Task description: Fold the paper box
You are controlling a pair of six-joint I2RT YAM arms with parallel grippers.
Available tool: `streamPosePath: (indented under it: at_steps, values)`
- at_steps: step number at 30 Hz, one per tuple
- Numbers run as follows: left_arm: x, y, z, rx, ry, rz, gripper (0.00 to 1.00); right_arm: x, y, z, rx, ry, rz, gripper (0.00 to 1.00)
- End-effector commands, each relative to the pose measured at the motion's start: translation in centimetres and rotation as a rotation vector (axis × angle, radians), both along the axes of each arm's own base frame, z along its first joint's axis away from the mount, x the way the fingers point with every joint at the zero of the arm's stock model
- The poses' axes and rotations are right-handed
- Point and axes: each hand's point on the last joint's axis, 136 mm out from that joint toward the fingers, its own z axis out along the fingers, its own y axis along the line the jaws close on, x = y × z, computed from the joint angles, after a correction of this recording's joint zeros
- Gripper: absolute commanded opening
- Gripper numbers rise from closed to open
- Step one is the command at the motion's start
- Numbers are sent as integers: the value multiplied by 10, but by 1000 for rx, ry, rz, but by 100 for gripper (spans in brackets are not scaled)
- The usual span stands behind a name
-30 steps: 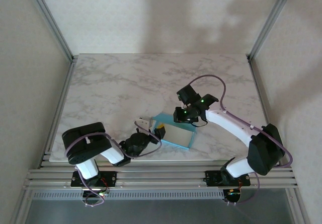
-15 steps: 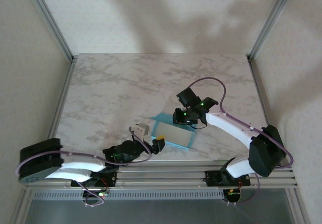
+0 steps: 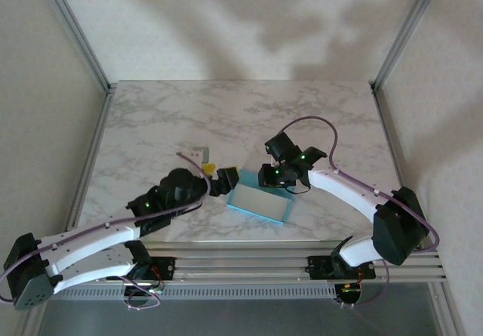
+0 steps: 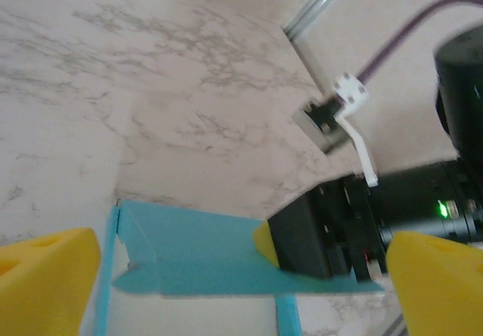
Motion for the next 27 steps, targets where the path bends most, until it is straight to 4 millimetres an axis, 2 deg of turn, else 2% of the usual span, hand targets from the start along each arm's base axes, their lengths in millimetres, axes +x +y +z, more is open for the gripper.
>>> streamPosePath:
  at_steps: [1, 6, 13, 20, 27]
  values:
    - [-7, -9, -30, 43, 209, -128, 87, -12, 0, -10, -17, 26, 54, 29]
    - [0, -16, -52, 106, 324, -198, 79, -17, -2, -16, -32, 36, 61, 28]
    - [-7, -24, -86, 170, 479, -295, 65, -19, -5, -29, -48, 56, 52, 25]
    - [-19, -31, -113, 188, 603, -366, 63, -25, 2, -36, -56, 60, 73, 24]
    - [-22, -28, -129, 226, 671, -372, 60, -26, 2, -41, -67, 66, 76, 24]
